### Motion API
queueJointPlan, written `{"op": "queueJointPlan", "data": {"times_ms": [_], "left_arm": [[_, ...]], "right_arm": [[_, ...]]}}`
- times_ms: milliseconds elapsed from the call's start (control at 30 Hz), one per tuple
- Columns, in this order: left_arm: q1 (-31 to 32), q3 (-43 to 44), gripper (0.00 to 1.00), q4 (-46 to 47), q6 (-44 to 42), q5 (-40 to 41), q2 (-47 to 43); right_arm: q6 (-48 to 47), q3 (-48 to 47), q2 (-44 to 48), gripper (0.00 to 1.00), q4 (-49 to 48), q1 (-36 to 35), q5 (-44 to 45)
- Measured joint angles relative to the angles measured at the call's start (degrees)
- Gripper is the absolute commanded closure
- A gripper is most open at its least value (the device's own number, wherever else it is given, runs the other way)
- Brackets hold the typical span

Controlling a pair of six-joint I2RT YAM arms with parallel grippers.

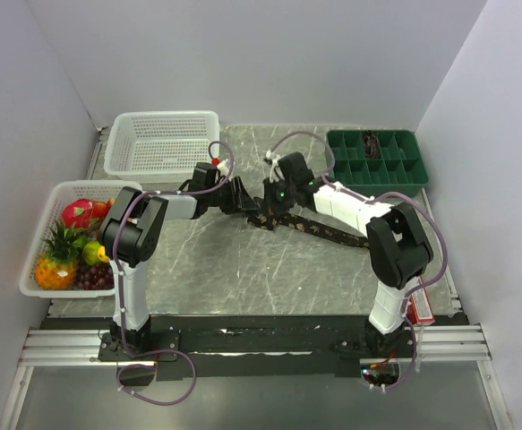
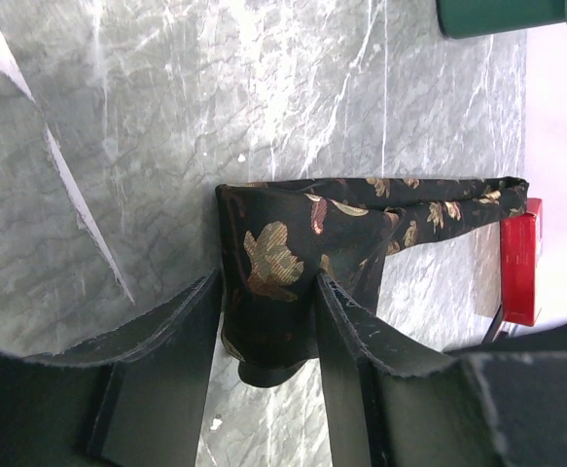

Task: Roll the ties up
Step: Roll the tie at the center of the board.

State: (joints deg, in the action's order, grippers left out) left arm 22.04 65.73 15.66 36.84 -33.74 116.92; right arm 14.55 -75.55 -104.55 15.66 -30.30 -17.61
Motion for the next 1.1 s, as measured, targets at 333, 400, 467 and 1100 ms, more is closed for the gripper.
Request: {"op": "queueJointPlan", "data": {"times_ms": [333, 400, 467, 1100], "left_arm": [[0.0, 0.0, 0.5, -0.2, 1.9, 0.0, 0.0], [0.0, 0.0, 0.49, -0.5, 2.0, 0.1, 0.0], [0.0, 0.0, 0.49, -0.6, 2.4, 0.1, 0.0], [-0.2, 0.0, 0.5, -0.5, 4.4, 0.2, 0.0]], "right_arm": [[0.2, 3.5, -1.0, 1.0, -1.2, -8.2, 3.9], [0.1, 3.2, -2.4, 1.0, -1.8, -9.7, 6.6], [0.1, 3.2, -3.9, 1.0, -2.3, -10.6, 9.4], [0.1, -1.3, -10.2, 1.0, -2.4, -12.4, 25.1]]}}
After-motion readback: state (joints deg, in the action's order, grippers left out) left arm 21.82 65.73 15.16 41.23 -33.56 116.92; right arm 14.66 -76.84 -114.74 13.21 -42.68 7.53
